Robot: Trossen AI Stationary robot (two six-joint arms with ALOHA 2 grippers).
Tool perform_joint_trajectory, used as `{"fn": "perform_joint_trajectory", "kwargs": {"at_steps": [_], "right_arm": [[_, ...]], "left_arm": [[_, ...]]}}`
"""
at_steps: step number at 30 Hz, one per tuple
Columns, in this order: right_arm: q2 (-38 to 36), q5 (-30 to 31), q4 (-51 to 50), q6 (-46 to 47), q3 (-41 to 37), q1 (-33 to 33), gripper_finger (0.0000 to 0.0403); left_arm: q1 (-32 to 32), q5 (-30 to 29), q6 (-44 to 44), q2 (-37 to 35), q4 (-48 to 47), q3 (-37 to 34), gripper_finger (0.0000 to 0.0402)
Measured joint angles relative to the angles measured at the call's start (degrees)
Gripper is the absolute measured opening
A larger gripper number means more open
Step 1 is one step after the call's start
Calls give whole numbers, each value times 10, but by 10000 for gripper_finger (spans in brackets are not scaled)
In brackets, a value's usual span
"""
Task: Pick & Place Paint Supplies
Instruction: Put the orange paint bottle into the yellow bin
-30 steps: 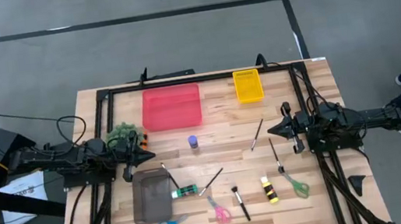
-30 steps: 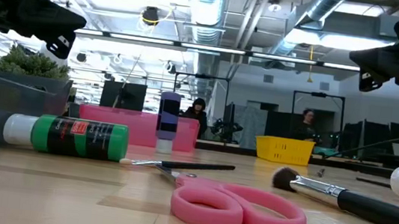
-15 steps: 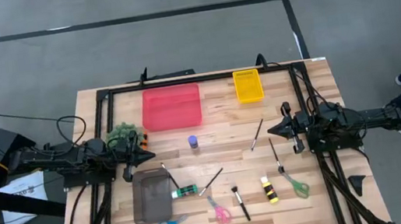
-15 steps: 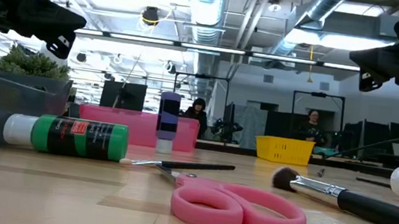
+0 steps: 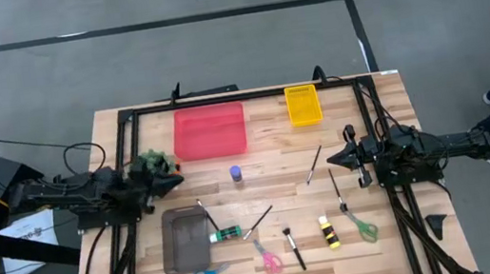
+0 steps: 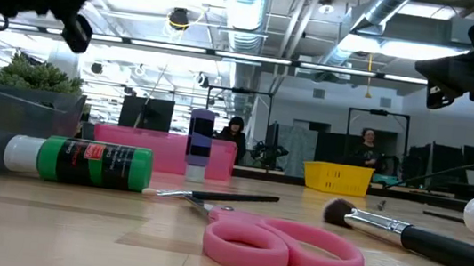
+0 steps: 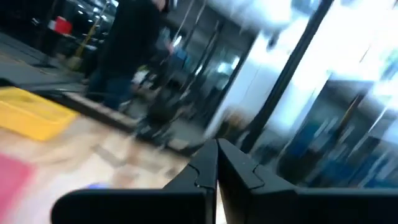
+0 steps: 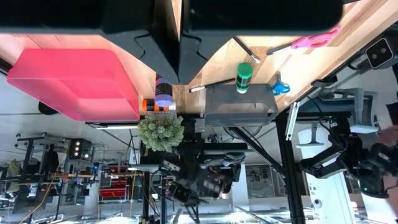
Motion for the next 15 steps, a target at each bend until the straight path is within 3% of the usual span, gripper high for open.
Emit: {"fn": "perform_joint_trajectory", "kwargs": {"at_steps": [11, 15], "right_arm": [[0, 0, 0, 0, 0, 0, 0], [0, 0, 0, 0, 0, 0, 0]], "left_arm": [[0, -28, -37, 0, 204, 0, 0], [0, -64, -52, 16, 263, 0, 0]]}}
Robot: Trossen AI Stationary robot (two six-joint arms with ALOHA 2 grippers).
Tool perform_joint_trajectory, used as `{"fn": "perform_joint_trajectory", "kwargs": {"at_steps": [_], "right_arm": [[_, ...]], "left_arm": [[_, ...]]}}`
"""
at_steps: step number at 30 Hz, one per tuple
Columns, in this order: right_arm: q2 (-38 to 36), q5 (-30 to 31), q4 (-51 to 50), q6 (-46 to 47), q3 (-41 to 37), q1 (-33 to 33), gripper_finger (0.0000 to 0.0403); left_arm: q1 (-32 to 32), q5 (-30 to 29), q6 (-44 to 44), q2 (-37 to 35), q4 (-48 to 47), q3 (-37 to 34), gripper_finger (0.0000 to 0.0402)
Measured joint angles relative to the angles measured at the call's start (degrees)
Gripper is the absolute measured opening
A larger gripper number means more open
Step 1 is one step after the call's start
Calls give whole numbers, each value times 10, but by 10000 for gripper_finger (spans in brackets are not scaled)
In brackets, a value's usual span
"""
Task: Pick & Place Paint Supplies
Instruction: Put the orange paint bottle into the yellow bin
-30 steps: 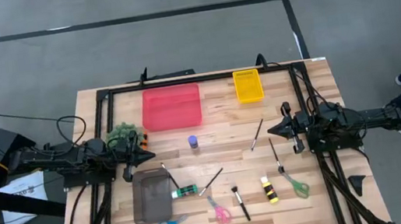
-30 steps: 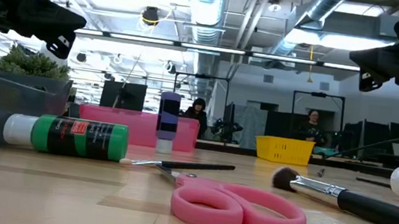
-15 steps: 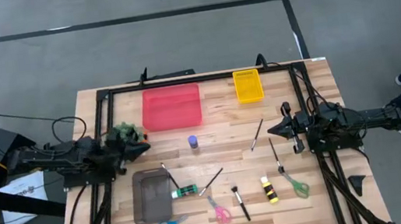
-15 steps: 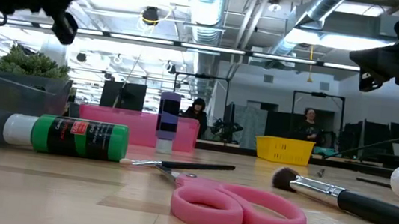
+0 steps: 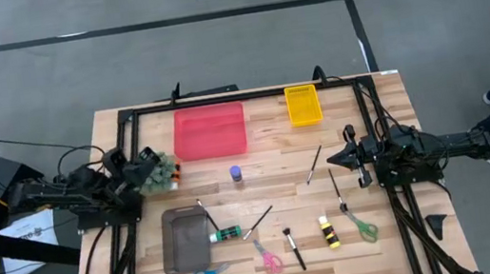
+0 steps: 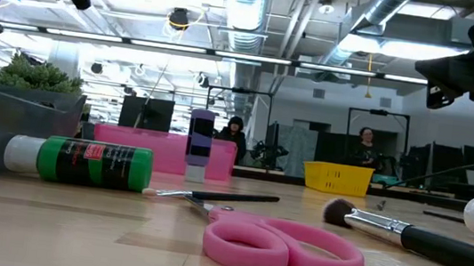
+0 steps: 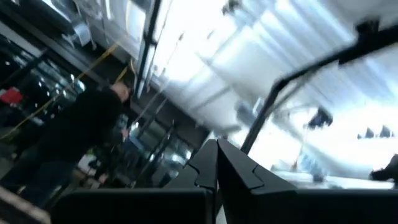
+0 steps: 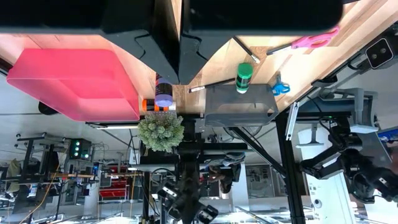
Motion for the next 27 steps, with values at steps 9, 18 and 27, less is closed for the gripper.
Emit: {"fn": "perform_joint_trajectory", "kwargs": {"at_steps": [9, 18, 27], "right_arm": [[0, 0, 132, 84, 3, 0, 0], [1, 51, 547, 101, 13, -1, 0], [1, 103, 740, 88, 18, -1, 0]], "left_arm": [[0, -6, 9, 153, 82, 56, 8], [0, -27, 287, 296, 136, 237, 69], [8, -202, 513, 283, 111, 357, 138]]}}
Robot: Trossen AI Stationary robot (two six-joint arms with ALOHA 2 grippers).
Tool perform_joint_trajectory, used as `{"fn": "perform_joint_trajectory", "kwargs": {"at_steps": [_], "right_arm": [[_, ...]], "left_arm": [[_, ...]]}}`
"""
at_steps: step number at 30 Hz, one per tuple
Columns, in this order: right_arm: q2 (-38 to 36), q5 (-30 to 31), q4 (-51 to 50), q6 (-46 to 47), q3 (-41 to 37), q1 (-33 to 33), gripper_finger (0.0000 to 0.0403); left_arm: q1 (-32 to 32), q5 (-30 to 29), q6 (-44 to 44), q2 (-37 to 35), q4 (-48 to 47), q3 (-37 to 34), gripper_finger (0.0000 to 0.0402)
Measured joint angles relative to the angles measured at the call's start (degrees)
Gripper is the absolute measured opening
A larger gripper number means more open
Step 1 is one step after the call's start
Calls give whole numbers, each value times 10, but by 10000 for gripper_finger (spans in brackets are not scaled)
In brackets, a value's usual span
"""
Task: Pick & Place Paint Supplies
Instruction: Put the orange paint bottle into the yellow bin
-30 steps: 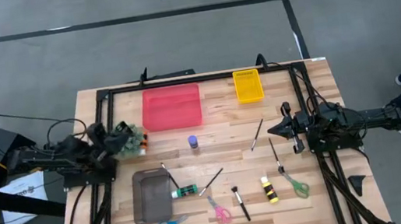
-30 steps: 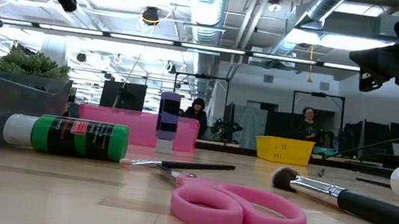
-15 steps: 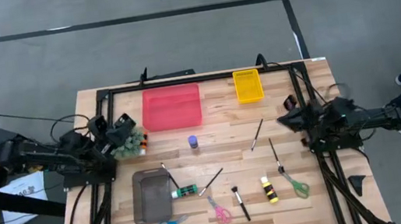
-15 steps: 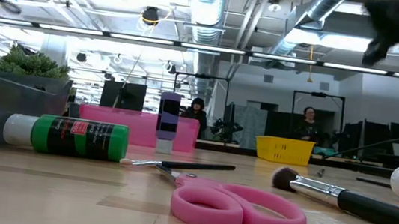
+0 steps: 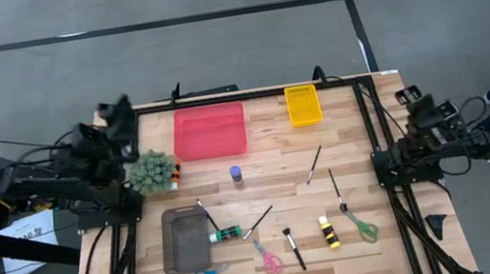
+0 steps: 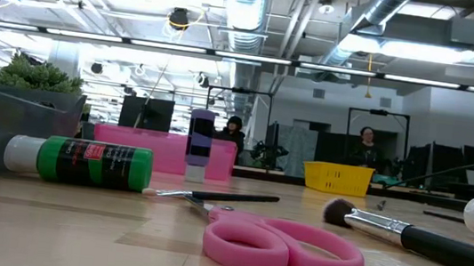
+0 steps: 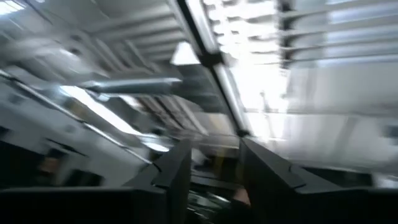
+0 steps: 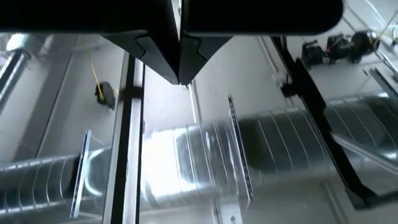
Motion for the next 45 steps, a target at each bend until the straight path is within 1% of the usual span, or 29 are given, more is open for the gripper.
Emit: {"fn": "perform_joint_trajectory", "kwargs": {"at_steps": [3, 5, 7, 9, 12, 14, 17, 19, 22, 24, 27, 29, 31, 34, 37, 39, 42, 45], "right_arm": [[5, 3, -37, 0, 25, 0, 0], [12, 3, -96, 0, 55, 1, 0], [21, 26, -177, -2, 96, 1, 3], [32, 61, -273, 4, 144, 1, 12], [55, 85, -441, 20, 228, 1, 40], [74, 102, -542, 30, 286, 1, 63], [110, 112, -643, 33, 363, 1, 97], [133, 112, -688, 30, 410, 1, 117], [160, 111, -745, 24, 468, 1, 144], [173, 111, -771, 24, 498, 1, 159], [189, 107, -795, 23, 532, 1, 175], [194, 107, -804, 22, 547, 1, 183], [198, 106, -810, 22, 555, 1, 188], [200, 106, -810, 22, 560, 1, 193], [199, 105, -808, 24, 561, 1, 194], [199, 93, -809, 32, 561, 1, 193], [199, 78, -809, 40, 561, 1, 192], [199, 75, -808, 56, 561, 1, 192]], "left_arm": [[8, -31, 16, -24, -63, 31, 161], [8, -38, 18, -41, -129, 53, 175], [8, -43, 19, -52, -204, 76, 189], [8, -76, 23, -53, -269, 104, 201], [8, -113, 20, -38, -373, 152, 217], [8, -135, 15, -15, -442, 193, 226], [8, -176, 15, 36, -543, 262, 240], [8, -212, 17, 76, -604, 307, 247], [8, -282, 14, 135, -685, 368, 255], [8, -316, -4, 170, -726, 401, 259], [8, -328, -34, 216, -755, 427, 262], [8, -315, -63, 244, -775, 431, 261], [1, -284, -110, 265, -819, 431, 260], [-20, -244, -231, 284, -926, 431, 258], [-68, -208, -381, 298, -1044, 430, 258], [-103, -156, -487, 304, -1105, 431, 259], [-159, -60, -631, 322, -1185, 431, 256], [-209, 14, -737, 354, -1238, 431, 251]]}}
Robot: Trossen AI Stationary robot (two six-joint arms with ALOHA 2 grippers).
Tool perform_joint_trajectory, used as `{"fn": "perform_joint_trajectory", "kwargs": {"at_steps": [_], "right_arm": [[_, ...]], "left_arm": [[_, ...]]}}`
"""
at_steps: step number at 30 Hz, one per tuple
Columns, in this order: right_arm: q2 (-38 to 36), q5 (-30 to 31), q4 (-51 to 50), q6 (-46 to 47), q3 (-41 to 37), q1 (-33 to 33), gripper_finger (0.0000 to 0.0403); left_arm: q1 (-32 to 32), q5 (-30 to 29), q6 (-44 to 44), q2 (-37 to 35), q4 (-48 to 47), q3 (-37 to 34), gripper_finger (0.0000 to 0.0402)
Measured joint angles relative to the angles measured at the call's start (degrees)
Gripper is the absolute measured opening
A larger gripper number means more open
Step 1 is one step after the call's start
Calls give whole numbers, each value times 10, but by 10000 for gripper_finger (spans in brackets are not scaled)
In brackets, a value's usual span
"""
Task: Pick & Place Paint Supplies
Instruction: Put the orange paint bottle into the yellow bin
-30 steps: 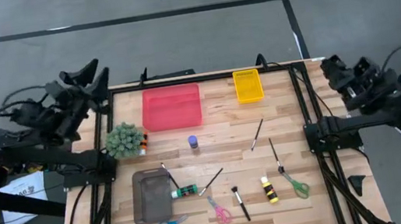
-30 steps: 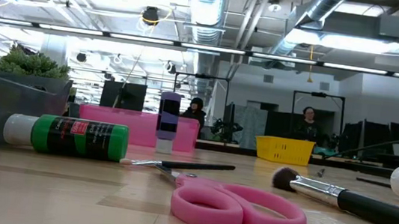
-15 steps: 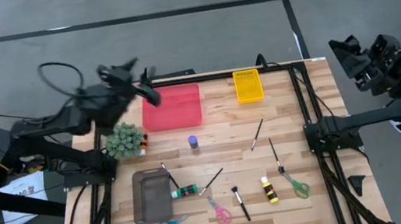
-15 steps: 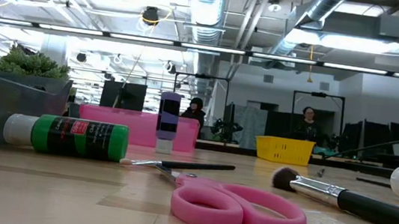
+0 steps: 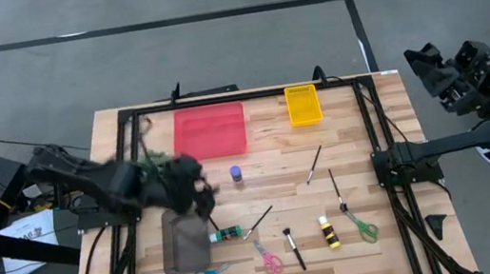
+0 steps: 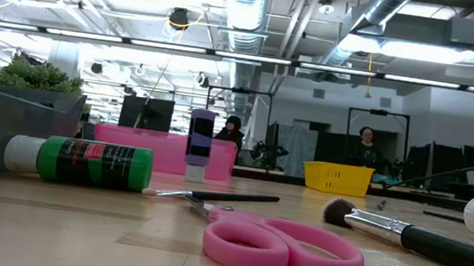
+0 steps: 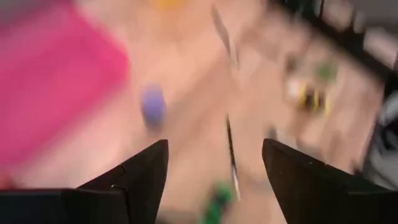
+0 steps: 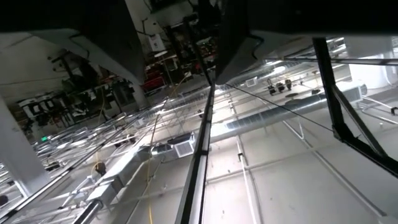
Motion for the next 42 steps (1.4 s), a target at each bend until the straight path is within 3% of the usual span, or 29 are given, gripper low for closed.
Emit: {"fn": "perform_joint_trajectory", "kwargs": {"at_steps": [5, 13, 26, 36, 42], "right_arm": [[0, -18, 9, 13, 0, 0, 193], [0, -29, 13, 13, 0, 0, 192], [0, -29, 10, 13, 11, 0, 190], [0, -29, 9, 4, 26, 0, 188], [0, -29, 10, 2, 26, 0, 187]], "left_arm": [[-18, 76, -121, 56, -56, 0, 249], [105, 197, -273, 156, -213, -1, 243], [164, 160, -376, 275, -225, -2, 234], [155, 179, -581, 302, -242, -18, 212], [154, 232, -685, 292, -233, -69, 195]]}}
